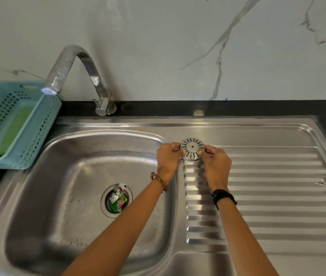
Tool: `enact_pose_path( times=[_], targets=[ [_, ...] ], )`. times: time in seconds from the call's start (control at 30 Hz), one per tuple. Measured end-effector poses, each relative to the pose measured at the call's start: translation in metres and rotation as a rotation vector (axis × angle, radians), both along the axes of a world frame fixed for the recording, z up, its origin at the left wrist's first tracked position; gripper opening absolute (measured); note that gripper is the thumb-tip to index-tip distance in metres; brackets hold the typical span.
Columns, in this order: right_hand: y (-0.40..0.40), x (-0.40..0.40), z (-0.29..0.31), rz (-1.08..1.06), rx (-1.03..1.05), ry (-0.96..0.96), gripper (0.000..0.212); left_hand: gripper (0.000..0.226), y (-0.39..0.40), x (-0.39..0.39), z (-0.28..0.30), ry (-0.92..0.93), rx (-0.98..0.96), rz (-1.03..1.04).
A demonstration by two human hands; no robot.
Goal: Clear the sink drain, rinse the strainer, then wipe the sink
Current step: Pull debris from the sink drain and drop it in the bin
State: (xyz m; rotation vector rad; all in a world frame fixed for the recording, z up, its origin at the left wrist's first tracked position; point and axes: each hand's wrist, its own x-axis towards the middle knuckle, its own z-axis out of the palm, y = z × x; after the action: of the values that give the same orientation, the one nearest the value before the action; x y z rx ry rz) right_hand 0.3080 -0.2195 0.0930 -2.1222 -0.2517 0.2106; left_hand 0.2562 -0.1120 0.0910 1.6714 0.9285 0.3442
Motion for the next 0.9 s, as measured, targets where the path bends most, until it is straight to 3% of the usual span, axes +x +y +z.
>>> enact_pose_path(
  times=[0.2, 0.37, 0.43, 0.5, 0.63, 0.7, 0.83, 0.9],
  targets=[
    [0.005, -0.008, 0.012, -0.036, -0.060, -0.075, 0.026, 0.027, 0.000, -0.025, -0.001, -0.012, 0.012, 0.006],
    [0.038, -0.064, 0.019, 0.074, 0.090, -0.136, 0.014, 0.016, 0.050, -0.111, -0.036, 0.161, 0.011, 0.114],
    [0.060, -0.094, 0.004, 0.202, 0.085, 0.021, 0.010, 0.012, 0.076, -0.151, -0.054, 0.275, 0.022, 0.171],
    [0.083, -0.119, -0.020, 0.280, 0.042, 0.341, 0.010, 0.011, 0.098, -0.179, -0.069, 0.396, 0.044, 0.183],
    [0.117, -0.154, -0.073, 0.176, -0.073, 0.874, 0.014, 0.014, 0.127, -0.201, -0.095, 0.547, 0.133, 0.071],
    [0.128, -0.169, -0.094, 0.115, -0.123, 0.931, 0.017, 0.016, 0.134, -0.202, -0.107, 0.592, 0.169, -0.036],
    [0.145, -0.188, -0.122, 0.063, -0.251, 0.858, 0.016, 0.031, 0.135, -0.200, -0.132, 0.742, 0.327, -0.320],
    [0.152, -0.195, -0.130, 0.039, -0.301, 0.815, 0.014, 0.027, 0.135, -0.201, -0.143, 0.774, 0.404, -0.424]
  ],
)
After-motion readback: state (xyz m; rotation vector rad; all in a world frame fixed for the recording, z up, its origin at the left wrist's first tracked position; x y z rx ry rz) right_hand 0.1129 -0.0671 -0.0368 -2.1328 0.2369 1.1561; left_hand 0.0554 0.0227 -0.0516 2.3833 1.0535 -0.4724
